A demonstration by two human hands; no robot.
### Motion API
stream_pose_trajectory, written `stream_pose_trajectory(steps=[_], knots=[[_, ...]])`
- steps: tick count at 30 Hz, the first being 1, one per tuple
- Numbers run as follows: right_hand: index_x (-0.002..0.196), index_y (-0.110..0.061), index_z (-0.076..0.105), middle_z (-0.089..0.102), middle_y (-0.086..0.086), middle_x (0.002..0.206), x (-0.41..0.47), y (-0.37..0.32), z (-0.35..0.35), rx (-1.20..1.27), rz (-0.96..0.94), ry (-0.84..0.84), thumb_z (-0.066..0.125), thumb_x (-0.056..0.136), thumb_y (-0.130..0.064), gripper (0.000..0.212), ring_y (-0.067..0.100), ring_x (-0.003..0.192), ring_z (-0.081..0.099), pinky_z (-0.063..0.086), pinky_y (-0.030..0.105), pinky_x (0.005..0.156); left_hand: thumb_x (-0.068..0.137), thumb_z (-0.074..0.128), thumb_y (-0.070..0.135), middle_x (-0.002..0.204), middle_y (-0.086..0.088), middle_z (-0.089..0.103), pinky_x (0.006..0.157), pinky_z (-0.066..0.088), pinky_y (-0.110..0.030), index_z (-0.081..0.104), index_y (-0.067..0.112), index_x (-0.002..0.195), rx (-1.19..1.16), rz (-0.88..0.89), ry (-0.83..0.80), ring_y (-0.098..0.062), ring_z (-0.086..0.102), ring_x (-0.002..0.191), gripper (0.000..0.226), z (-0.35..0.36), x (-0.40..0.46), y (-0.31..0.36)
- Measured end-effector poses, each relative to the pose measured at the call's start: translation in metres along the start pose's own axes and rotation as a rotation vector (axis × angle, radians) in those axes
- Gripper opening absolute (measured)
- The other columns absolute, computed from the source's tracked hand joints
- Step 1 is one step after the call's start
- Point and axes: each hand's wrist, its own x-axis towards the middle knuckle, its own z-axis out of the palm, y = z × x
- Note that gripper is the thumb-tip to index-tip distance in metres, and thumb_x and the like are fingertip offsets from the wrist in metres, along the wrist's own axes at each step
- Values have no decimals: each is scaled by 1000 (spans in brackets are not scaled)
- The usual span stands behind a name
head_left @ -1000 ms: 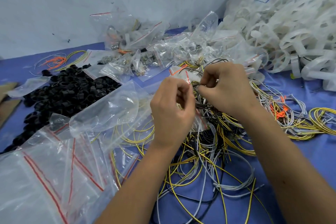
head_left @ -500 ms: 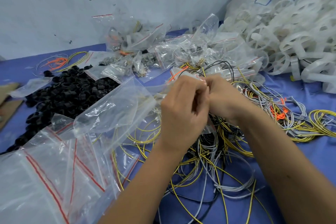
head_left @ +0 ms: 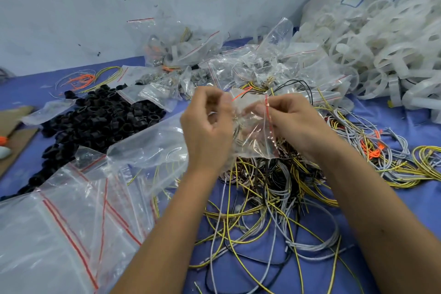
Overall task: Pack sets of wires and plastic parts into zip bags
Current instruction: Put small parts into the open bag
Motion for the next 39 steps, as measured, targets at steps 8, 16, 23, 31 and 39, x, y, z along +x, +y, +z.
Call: stream_pose_trajectory(steps=[8, 16, 23, 31, 39], knots=[[94, -8, 76, 78, 13, 87, -6, -8, 1, -60, 1, -66, 62, 94, -58, 52, 30, 68, 75, 57, 30, 53, 97, 57, 49, 98, 12, 68, 89, 54, -43, 66, 26, 98, 313, -297, -175, -2, 62, 91, 25, -44, 21, -52], [96, -15, 78, 73, 9, 71, 0, -4, -9, -108, -211, 13, 61, 102, -12, 18, 21, 52, 62, 49, 27, 46, 83, 64, 14, 116, -14, 69, 96, 47, -43, 70, 11, 117, 818, -305, -185, -36, 58, 114, 34, -61, 26, -62], [109, -13, 71, 51, 1, 49, 2, -1, -16, -339, -149, 131, 45, 110, -22, 27, 9, 38, 49, 41, 17, 41, 84, 61, 21, 110, -16, 65, 88, 43, -43, 68, 10, 104, 1145, -391, -128, -39, 48, 113, 25, -69, 24, -52], [101, -9, 72, 67, 35, 90, -7, -16, -21, -63, 22, -81, 38, 96, -68, 68, 37, 61, 64, 55, 34, 49, 83, 53, 19, 112, 5, 65, 91, 38, -20, 69, 16, 111, 503, -127, -283, -13, 54, 112, 33, -37, 32, -30], [92, -3, 72, 73, 16, 81, -10, -18, -31, -35, -80, -174, 70, 93, -41, 38, 26, 68, 70, 59, 28, 61, 77, 59, 0, 72, 7, 65, 65, 46, -24, 66, 27, 91, 266, -114, -417, -11, 59, 69, 31, -12, 32, -28]])
